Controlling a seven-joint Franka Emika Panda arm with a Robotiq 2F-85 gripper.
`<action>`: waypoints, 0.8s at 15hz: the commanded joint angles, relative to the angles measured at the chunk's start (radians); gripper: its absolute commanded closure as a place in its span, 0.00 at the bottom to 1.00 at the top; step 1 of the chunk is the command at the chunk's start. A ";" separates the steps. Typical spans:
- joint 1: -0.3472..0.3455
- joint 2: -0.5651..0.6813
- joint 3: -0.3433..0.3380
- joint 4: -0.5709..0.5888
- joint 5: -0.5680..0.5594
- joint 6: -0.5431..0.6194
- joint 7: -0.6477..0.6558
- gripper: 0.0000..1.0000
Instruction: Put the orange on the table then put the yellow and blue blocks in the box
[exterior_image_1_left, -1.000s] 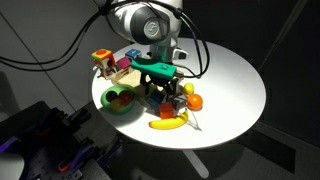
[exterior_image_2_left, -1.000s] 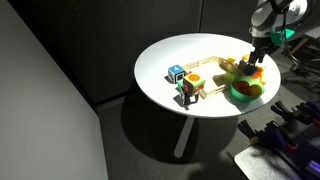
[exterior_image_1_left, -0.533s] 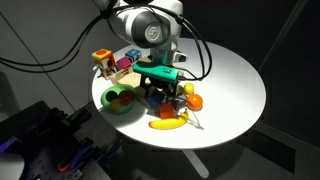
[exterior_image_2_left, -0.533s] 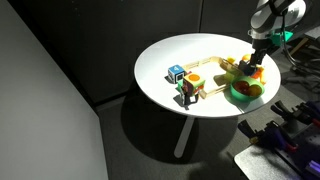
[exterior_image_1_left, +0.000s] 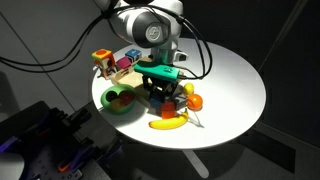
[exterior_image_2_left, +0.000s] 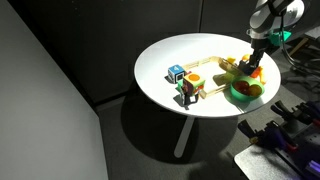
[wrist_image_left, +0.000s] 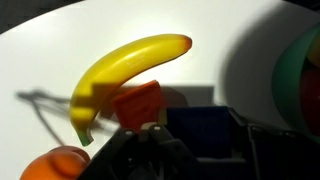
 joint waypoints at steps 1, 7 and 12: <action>-0.005 -0.027 0.012 -0.015 -0.006 0.023 0.018 0.67; 0.022 -0.089 0.014 -0.078 -0.012 0.072 0.066 0.69; 0.043 -0.139 0.033 -0.110 0.005 0.083 0.091 0.69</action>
